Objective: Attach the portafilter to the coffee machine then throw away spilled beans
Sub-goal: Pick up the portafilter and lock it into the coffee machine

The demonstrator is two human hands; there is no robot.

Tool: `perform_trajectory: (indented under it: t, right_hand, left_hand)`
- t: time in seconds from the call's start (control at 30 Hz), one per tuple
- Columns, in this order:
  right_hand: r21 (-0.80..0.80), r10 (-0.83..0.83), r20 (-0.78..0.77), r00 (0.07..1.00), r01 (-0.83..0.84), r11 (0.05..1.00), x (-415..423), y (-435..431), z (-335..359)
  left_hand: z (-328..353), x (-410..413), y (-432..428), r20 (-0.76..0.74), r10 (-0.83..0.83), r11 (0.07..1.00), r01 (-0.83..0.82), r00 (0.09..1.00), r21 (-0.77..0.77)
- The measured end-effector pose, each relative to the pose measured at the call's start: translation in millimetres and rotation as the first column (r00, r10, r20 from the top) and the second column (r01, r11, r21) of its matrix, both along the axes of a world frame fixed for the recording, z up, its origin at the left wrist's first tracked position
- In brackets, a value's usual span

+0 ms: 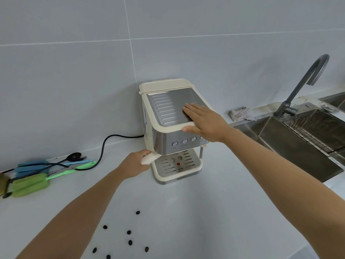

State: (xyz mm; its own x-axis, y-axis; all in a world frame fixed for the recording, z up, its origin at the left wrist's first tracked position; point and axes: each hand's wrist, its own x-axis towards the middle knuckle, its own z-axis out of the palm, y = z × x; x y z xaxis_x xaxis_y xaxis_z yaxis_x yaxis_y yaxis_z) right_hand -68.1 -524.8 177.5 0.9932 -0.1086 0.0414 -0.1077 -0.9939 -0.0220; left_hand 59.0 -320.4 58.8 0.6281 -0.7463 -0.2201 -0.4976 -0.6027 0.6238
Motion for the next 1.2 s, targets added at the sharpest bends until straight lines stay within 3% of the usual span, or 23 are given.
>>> perform_trajectory:
  t: [0.4,0.67,0.93,1.07,1.2]
  right_hand:
    - [-0.038,0.003,0.015,1.0,-0.003,0.999,3.2,-4.2,-6.4]
    - [-0.042,-0.003,-0.004,1.0,0.002,0.999,3.6,-4.6,-7.2]
    - [-0.023,-0.018,-0.023,1.0,0.017,1.0,3.8,-4.9,-8.0]
    - [-0.021,-0.01,-0.011,1.0,0.01,1.0,2.5,-3.8,-7.1]
    - [-0.019,-0.004,0.015,1.0,0.004,1.0,1.4,-1.7,-6.6]
  left_hand:
    - [2.1,-18.4,-1.1,0.03,0.06,0.996,-0.058,0.998,-0.064]
    - [-0.9,-73.7,-16.8,0.062,0.2,0.979,-0.197,0.978,-0.05]
    - [0.2,-113.2,-41.4,0.001,0.312,0.949,-0.312,0.95,-0.034]
    - [-2.4,-119.2,-53.0,-0.243,0.41,0.899,-0.434,0.879,-0.054]
    - [-1.2,-110.1,-55.1,-0.622,0.411,0.846,-0.532,0.667,-0.012]
